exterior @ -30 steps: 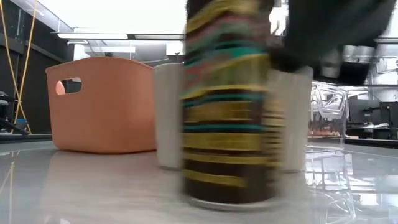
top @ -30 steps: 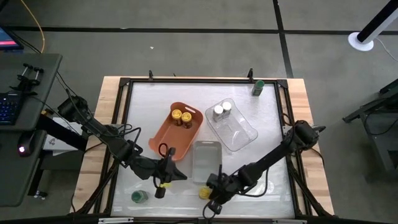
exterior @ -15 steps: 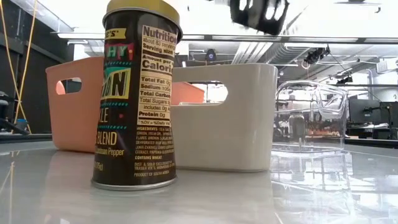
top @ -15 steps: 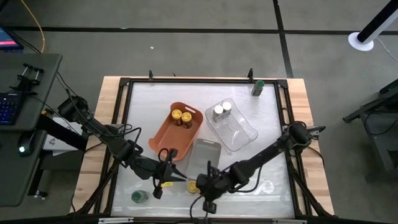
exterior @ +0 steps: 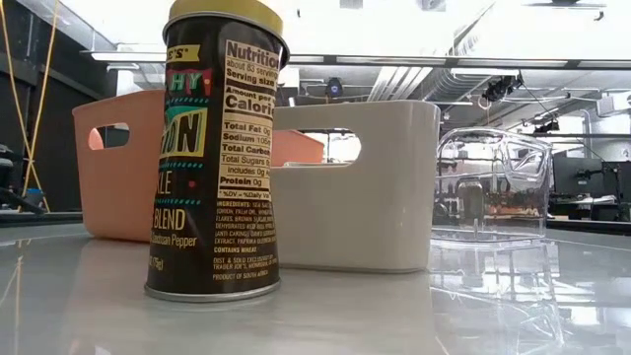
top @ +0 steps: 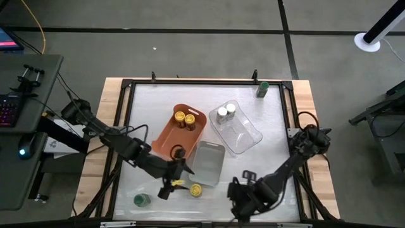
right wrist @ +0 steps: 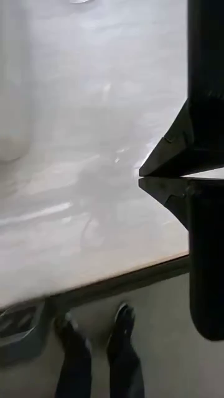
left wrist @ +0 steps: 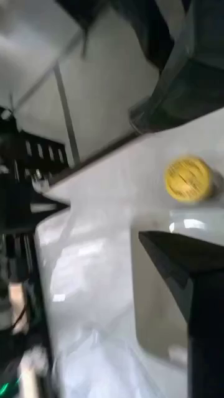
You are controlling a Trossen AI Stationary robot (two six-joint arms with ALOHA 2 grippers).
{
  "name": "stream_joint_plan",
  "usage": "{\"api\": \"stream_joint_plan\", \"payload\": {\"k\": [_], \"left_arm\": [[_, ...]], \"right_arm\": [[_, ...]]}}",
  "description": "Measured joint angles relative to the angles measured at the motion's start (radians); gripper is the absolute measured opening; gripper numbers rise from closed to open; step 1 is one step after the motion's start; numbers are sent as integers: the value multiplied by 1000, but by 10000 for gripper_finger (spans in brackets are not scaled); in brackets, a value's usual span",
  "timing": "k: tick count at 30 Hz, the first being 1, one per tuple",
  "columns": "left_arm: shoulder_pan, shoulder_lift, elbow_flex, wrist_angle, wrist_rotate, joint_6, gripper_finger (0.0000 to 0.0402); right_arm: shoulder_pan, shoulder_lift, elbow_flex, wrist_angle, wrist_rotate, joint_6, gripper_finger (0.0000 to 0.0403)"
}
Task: Sort spices by type
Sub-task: Put the yellow seasoning bottle into the orange bin
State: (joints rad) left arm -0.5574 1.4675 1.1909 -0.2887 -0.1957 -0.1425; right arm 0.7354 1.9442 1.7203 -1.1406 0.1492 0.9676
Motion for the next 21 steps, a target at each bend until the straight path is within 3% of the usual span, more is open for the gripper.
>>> {"api": "stream_joint_plan", "payload": {"k": [4, 8, 10, 15, 21], "left_arm": [[15, 101, 104, -67, 100, -71, 293], [-10, 218, 197, -157, 113, -19, 300], [-16, 253, 226, -162, 114, 5, 300], [-4, 260, 244, -169, 78, 84, 301], [9, 270, 243, -249, 75, 163, 301]], "right_arm": [[51, 0, 0, -113, 1, 145, 0], [104, -8, -21, -158, 3, 301, 0], [135, -31, -89, -88, -6, 394, 0], [215, -134, -351, 286, 0, 623, 0], [233, -173, -527, 551, 26, 707, 0]]}}
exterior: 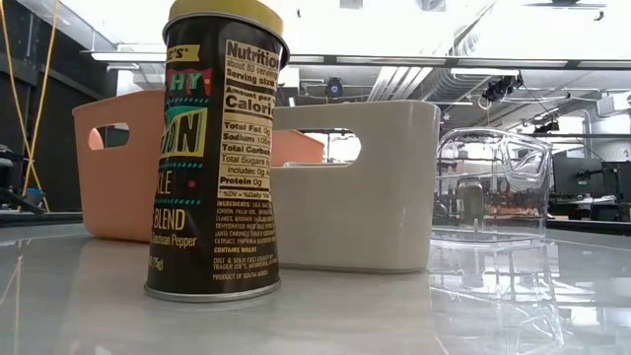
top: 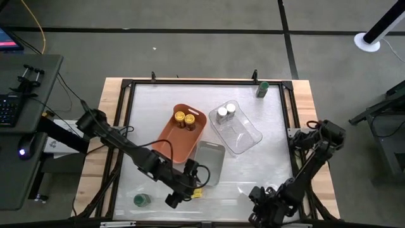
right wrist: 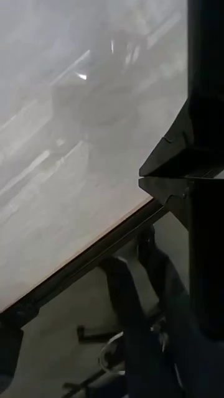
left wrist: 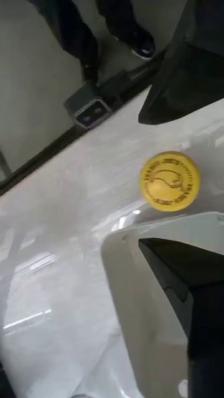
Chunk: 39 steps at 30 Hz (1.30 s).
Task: Sort spices by type
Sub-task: Put the yellow seasoning bottle into the orange bin
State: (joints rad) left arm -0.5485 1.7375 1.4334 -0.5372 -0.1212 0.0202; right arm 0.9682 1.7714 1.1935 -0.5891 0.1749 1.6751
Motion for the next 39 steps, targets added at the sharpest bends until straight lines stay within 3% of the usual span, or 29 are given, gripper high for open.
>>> {"api": "stream_joint_plan", "payload": {"k": [13, 39], "left_arm": [[10, 105, 0, 32, 42, -18, 301], [28, 148, -1, -5, 86, -27, 301]], "right_arm": [[-46, 0, -33, 65, 0, -132, 0], [-48, 0, -33, 63, 30, -148, 0]]}}
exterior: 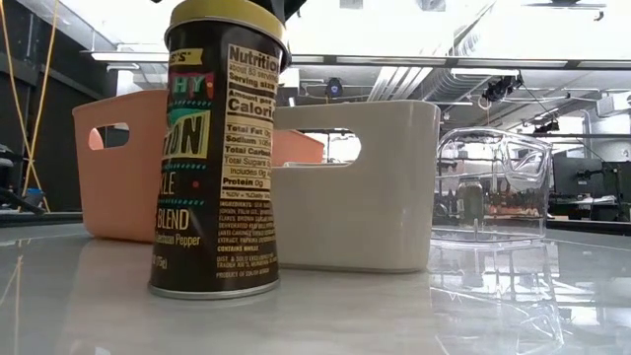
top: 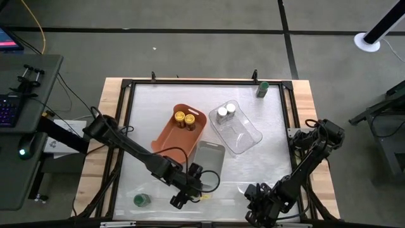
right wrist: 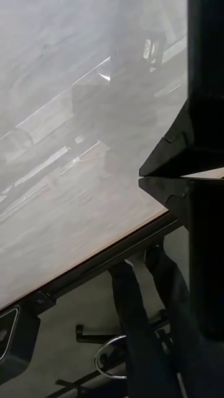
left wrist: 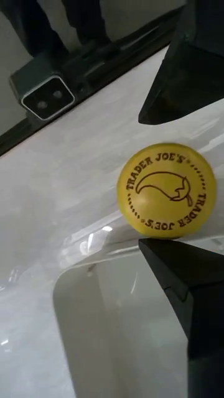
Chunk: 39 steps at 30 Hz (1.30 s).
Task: Sort spices by type
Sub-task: Put the yellow seasoning bottle into the orange bin
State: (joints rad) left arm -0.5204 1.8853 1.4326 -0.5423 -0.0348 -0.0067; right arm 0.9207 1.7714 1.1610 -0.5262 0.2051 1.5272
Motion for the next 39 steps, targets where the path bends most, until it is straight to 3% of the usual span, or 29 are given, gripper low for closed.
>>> {"api": "stream_joint_plan", "payload": {"k": [14, 17, 22, 25, 29, 34, 36, 39], "left_arm": [[-4, 54, 0, 4, -11, -18, 296], [-4, 50, 0, 8, -51, -18, 274], [-4, 46, 0, 20, -56, -44, 197], [-4, 45, 8, 10, -54, -45, 194], [-4, 0, 38, -30, -24, -52, 194], [-4, -171, 64, -104, -22, -42, 194], [-2, -262, 64, -123, -89, -28, 194], [22, -408, 65, -173, -369, -8, 194]], "right_arm": [[-7, 1, 1, 0, 7, 0, 0], [-7, 1, 1, -2, 9, -1, 0], [-7, 1, 1, -9, 9, -3, 0], [-7, 1, 1, -9, 10, -10, 0], [-6, 1, 1, -15, 12, -11, 0], [-6, 1, 1, -17, 29, -18, 0], [-6, 1, 1, -16, 30, -18, 0], [-6, 1, 1, -14, 31, -10, 0]]}}
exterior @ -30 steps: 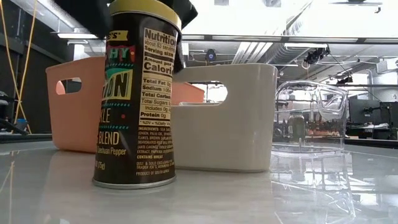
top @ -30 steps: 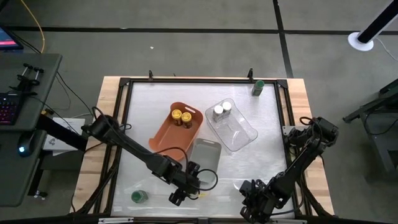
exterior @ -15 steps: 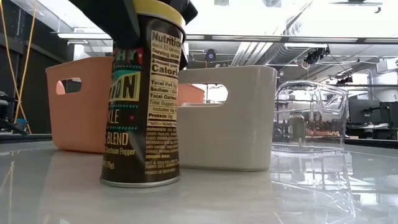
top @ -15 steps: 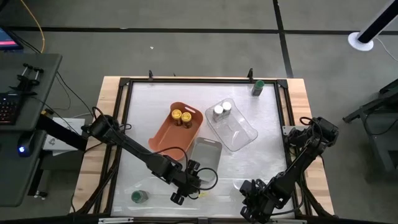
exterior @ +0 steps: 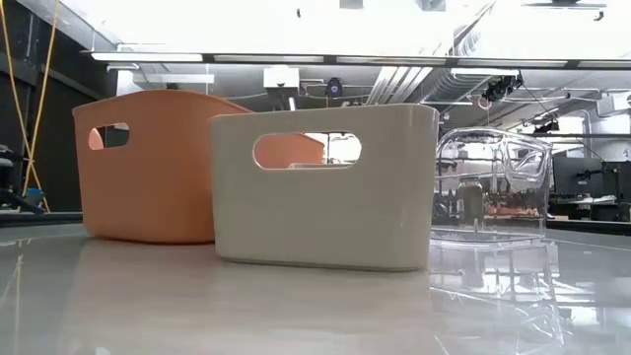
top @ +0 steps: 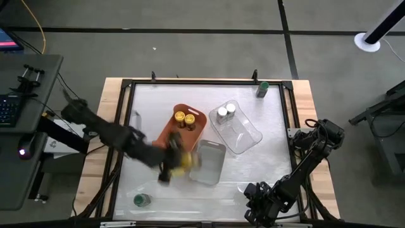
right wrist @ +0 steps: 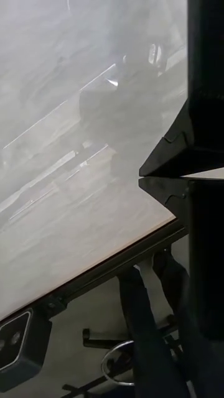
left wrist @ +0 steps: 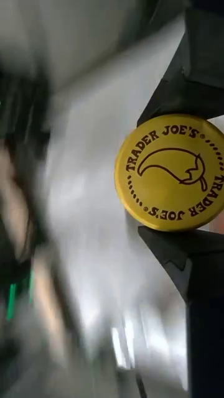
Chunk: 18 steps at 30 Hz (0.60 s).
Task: Sort spices by type
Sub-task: Put the yellow seasoning bottle into the orange bin
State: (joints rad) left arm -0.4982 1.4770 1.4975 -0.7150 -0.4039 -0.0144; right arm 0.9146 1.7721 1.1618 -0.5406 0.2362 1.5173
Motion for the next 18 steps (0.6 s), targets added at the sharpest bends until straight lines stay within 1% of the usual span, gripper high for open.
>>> {"api": "stream_joint_plan", "payload": {"k": [1, 2, 3, 4, 6, 8, 10, 12, 15, 18], "left_arm": [[25, -40, -6, -17, -99, -2, 194], [61, -73, -17, -41, -165, -16, 194], [108, -100, -35, -68, -195, -38, 194], [162, -121, -58, -90, -190, -67, 194], [282, -146, -116, -90, -117, -133, 194], [388, -152, -187, -58, 2, -156, 194], [465, -140, -262, 21, 103, -158, 194], [510, -117, -328, 145, 177, -169, 194], [541, -88, -374, 252, 189, -200, 194], [553, -45, -375, 262, 190, -179, 194]], "right_arm": [[0, 0, 0, 1, 2, 6, 0], [0, 0, 0, 3, 8, 10, 0], [0, 0, 0, 6, 17, 15, 0], [0, 0, 0, 7, 26, 20, 0], [-4, 0, 0, 6, 46, 27, 0], [-13, 0, 0, 7, 53, 28, 0], [-23, 0, 0, 7, 53, 28, 0], [-33, 0, 0, 7, 53, 27, 0], [-47, 0, 0, 7, 53, 27, 0], [-58, 0, 0, 7, 53, 27, 0]]}}
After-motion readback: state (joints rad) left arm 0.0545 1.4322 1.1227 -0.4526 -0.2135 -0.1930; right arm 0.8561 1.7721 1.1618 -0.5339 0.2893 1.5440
